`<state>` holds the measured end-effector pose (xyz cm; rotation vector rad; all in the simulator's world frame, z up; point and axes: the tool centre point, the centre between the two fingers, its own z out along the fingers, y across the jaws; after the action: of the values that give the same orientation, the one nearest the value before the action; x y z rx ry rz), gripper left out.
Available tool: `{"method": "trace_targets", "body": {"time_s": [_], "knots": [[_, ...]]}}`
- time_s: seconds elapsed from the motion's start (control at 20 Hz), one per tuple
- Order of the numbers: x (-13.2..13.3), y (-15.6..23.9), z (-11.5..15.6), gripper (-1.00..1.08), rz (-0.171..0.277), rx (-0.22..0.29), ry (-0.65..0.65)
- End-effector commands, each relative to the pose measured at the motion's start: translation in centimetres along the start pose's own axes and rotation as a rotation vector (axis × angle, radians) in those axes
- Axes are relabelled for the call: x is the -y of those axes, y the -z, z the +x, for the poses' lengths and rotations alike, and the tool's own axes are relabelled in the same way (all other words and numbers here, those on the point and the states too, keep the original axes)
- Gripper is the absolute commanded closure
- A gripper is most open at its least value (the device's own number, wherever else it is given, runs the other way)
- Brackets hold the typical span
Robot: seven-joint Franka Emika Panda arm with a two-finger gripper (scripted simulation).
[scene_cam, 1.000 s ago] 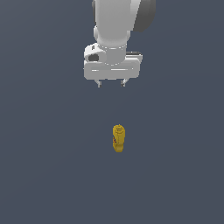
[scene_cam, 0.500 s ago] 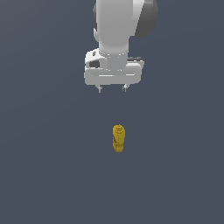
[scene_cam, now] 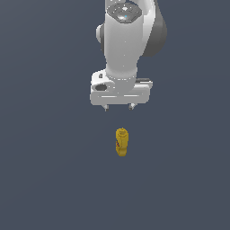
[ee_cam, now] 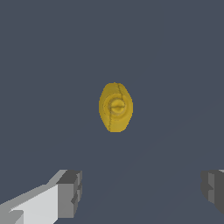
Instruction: Pick up the object and move it to a goal position.
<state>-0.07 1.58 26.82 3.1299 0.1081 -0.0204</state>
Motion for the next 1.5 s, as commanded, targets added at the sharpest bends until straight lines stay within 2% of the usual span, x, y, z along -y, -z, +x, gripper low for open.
{"method": "trace_targets", "body": {"time_s": [0.0, 0.25, 0.55, 1.0, 1.45], "knots": [[0.3, -1.2, 1.5, -0.92, 0.002, -0.004, -0.002], [0.9, -3.0, 3.7, -0.92, 0.006, -0.009, -0.006], [1.2, -4.4, 5.1, -0.92, 0.009, -0.013, -0.009], [1.3, -5.2, 5.3, -0.92, 0.009, -0.012, -0.009], [1.4, -9.1, 5.3, -0.92, 0.009, -0.013, -0.009]]}}
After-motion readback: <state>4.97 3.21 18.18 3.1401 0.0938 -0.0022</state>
